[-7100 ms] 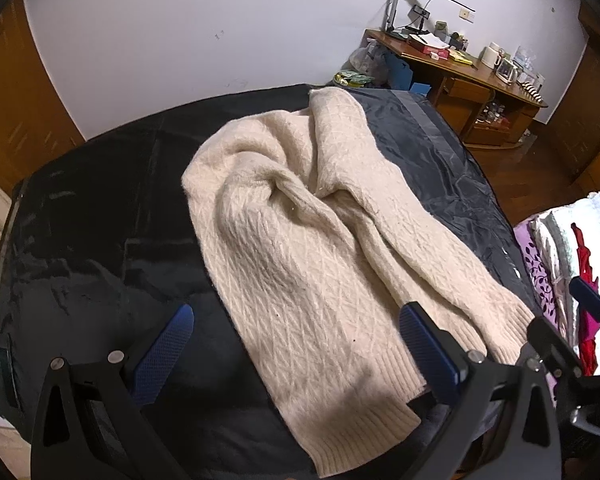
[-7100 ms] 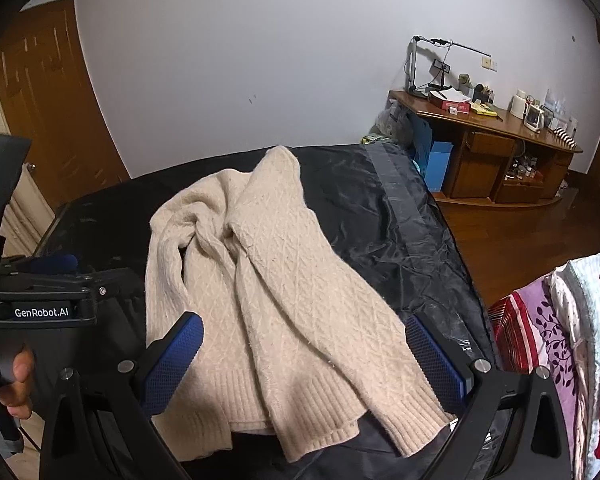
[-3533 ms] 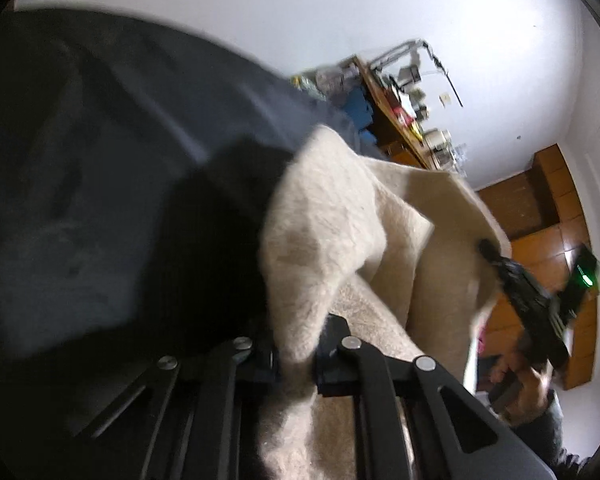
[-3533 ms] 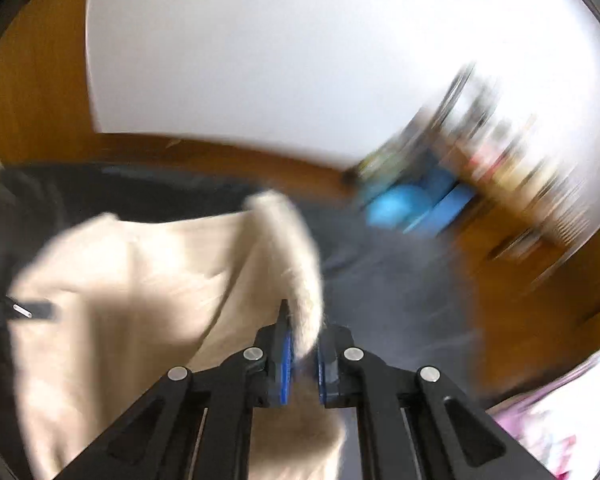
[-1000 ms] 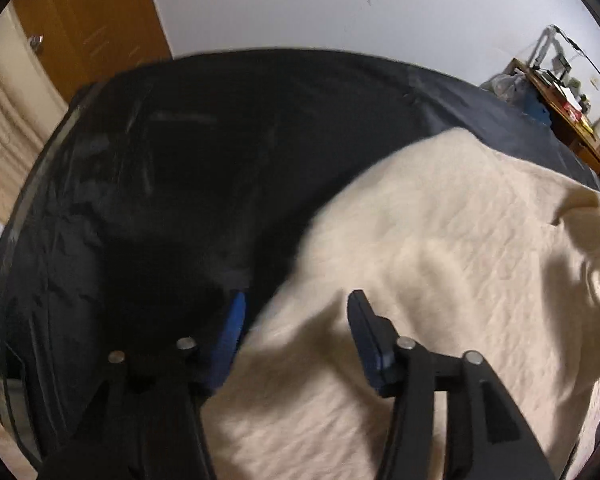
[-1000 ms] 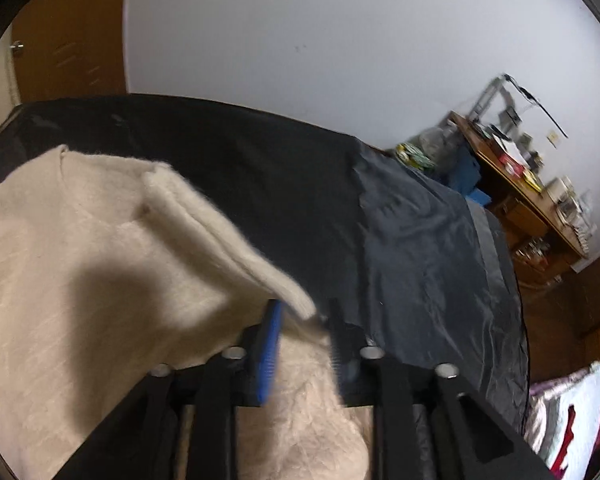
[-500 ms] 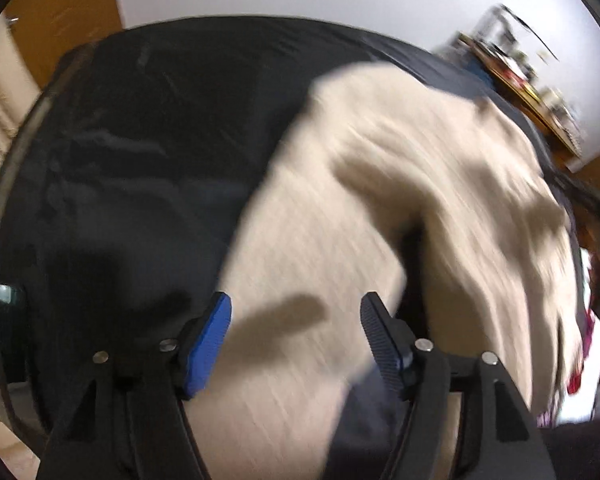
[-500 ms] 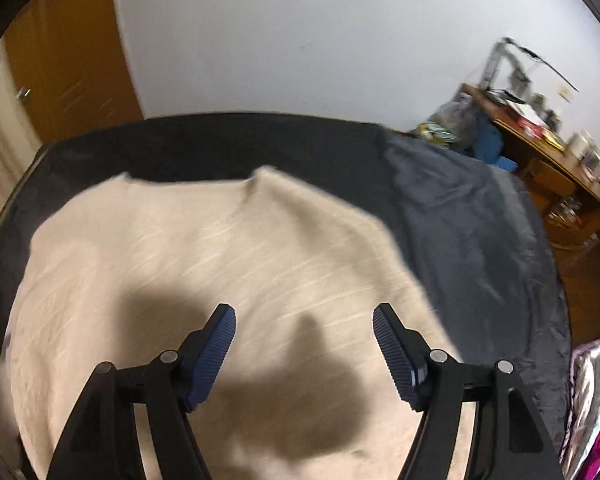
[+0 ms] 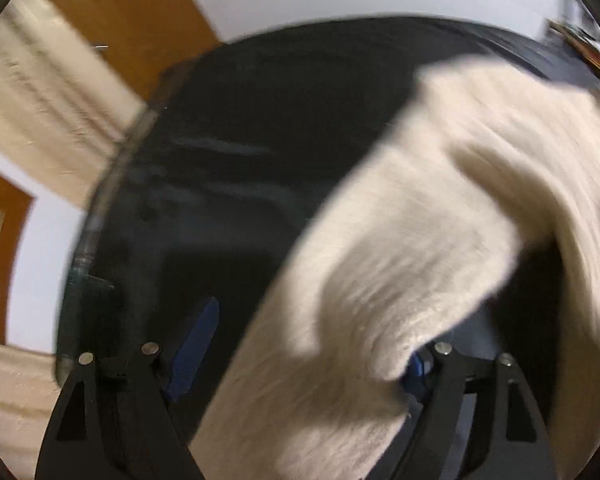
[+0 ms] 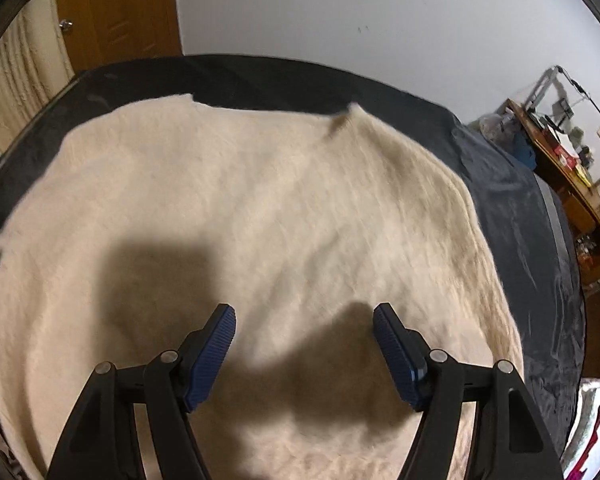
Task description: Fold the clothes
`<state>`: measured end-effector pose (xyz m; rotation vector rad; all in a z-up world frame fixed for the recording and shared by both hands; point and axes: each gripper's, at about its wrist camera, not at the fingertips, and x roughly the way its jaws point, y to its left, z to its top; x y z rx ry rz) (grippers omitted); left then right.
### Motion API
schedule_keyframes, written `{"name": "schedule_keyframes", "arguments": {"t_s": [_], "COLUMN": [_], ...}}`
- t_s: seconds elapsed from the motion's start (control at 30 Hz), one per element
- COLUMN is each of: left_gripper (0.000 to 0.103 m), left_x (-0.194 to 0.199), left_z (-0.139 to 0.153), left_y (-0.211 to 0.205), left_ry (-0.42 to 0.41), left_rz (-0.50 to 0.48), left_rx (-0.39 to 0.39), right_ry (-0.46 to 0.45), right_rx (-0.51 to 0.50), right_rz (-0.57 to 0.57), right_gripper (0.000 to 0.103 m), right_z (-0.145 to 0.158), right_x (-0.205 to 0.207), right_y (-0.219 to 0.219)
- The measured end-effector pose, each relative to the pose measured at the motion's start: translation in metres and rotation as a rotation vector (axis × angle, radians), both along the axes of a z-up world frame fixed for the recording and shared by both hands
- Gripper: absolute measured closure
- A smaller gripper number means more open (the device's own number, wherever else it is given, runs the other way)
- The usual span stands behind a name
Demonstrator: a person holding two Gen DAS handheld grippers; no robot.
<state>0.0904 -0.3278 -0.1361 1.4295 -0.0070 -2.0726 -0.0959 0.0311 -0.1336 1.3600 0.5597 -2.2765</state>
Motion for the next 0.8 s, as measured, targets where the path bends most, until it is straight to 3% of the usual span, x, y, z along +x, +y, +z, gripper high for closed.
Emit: {"name": "schedule_keyframes", "arguments": {"t_s": [0.03,0.23,0.33,0.43,0.53,0.6,0.7,0.8], "left_gripper": [0.019,0.019,0.019,0.019,0.019,0.019,0.019,0.019], "left_x": [0.007,-0.052,-0.088,-0.103,-0.099,-0.099,-0.087,-0.071], "left_z": [0.002,0.02,0.007,0.002,0.004,0.001,0.005,0.02], "left_y": [-0.004,-0.066,-0.1,-0.108,-0.098,-0.114,-0.123,-0.106], "left_ry": [0.011,0.049,0.053,0.041,0.01,-0.007,-0.018,-0.02], "left_rz": [0.021,0.064,0.047,-0.008,-0.045,-0.044,-0.028,-0.034], "left_rx": [-0.028,-0.099,-0.084,-0.082,-0.062,-0.02,0.016,0.039], "right_ry": [-0.003,-0.005,-0.018,-0.038,-0.051,-0.064,-0.046,-0.054], "right_rx": [0.004,-0.015,-0.027,-0.046,-0.035,-0.017,-0.002,-0.019], "right_rz": [-0.007,-0.034,-0.047,-0.08,-0.097,-0.101,-0.104,-0.134], "right_gripper": [0.03,0.03,0.03,0.03,0.03,0.03,0.022,0.016], "right_z": [-0.002,-0.002,0.002,0.004,-0.001,-0.007,-0.012,-0.014], "right_x": [0.0,0.002,0.001,0.005,0.003,0.002,0.003,0.0], "right_y": [0.003,0.011,0.012,0.015,0.013,0.008,0.002,0.001]}}
